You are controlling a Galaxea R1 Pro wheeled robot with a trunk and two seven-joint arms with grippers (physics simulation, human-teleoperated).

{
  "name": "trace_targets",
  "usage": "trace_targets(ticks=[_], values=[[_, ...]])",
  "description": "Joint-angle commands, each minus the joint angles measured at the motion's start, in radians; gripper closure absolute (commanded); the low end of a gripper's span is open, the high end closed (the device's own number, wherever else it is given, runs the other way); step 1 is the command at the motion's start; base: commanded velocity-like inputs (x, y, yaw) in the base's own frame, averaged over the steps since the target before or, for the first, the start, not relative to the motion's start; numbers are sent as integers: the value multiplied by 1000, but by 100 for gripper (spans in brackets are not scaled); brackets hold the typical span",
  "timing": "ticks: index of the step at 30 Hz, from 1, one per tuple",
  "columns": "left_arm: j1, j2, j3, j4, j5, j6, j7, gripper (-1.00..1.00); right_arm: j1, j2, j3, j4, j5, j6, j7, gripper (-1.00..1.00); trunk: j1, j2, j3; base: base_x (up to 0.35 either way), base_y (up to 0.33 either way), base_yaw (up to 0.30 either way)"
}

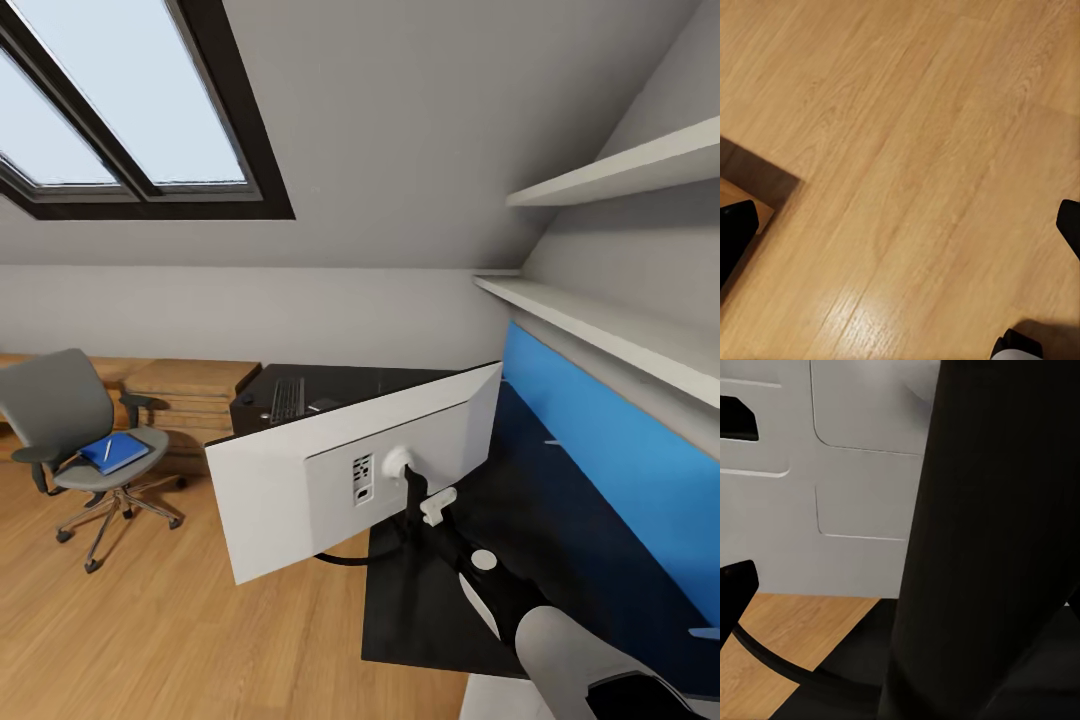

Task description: In the bedroom, organize the workspace by keeping the computer under the desk, ensuring the monitor is on the desk, placing the keyboard on the desk next to the monitor, placing the mouse on the desk next to the keyboard, moving the folder from the swivel chair onto the desk next to the mouse, stacking the notebook on top of the folder with the pen on top of the notebook, and positioning the swivel chair next to the desk.

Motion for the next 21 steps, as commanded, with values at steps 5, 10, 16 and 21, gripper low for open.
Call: trace_targets(ticks=[5, 10, 16, 21], values=[[-1, 0, -4, 1, 10, -3, -1, -100, -1, -1, -5, -2, 11, -4, 0, -100, 0, -1, -2, 0, 0, 0], [-1, 0, -4, 0, 10, -3, -1, -100, -1, -4, -12, -4, 11, -2, -1, -100, 0, -1, -2, 0, 0, 0], [-1, 0, -4, 1, 10, -2, 1, -100, -1, -6, -47, -5, 11, -2, -2, -100, 0, -1, -2, 0, 0, 0], [-1, 0, -4, 1, 10, -1, 1, -100, -1, -6, -54, -5, 11, -2, -3, -100, 0, -1, -2, 0, 0, 0]])
